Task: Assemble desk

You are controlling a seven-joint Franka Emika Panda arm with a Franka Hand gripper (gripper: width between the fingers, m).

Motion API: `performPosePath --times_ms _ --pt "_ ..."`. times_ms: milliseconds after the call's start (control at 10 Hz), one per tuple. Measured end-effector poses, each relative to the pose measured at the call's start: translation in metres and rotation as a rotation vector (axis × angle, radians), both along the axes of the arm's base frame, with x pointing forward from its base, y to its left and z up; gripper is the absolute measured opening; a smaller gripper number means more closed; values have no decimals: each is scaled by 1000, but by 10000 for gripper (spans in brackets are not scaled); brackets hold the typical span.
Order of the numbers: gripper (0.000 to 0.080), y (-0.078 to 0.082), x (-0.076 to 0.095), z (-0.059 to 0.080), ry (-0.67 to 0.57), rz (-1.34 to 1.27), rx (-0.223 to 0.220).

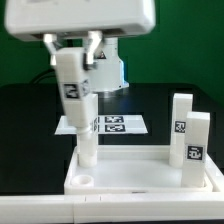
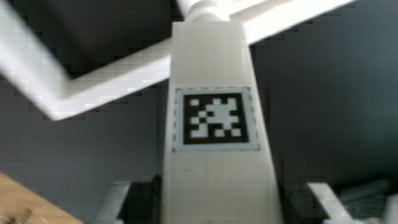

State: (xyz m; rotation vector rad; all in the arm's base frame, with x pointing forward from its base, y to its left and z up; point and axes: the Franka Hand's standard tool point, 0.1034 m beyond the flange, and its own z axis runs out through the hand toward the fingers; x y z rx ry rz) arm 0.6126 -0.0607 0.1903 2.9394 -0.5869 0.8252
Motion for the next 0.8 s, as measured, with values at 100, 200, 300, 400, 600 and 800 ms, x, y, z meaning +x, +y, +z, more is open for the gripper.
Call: performPosePath --times_ms 100,200,300,400,600,800 --pt "285 -4 -3 -4 11 -7 0" --pt "285 -2 -2 -4 10 -4 0" --pt "285 -2 -2 -5 10 -3 -2" --pt "285 -1 -2 -14 14 3 -16" --pt "285 6 7 -32 23 17 -42" --pt "285 7 7 -41 -7 35 -81"
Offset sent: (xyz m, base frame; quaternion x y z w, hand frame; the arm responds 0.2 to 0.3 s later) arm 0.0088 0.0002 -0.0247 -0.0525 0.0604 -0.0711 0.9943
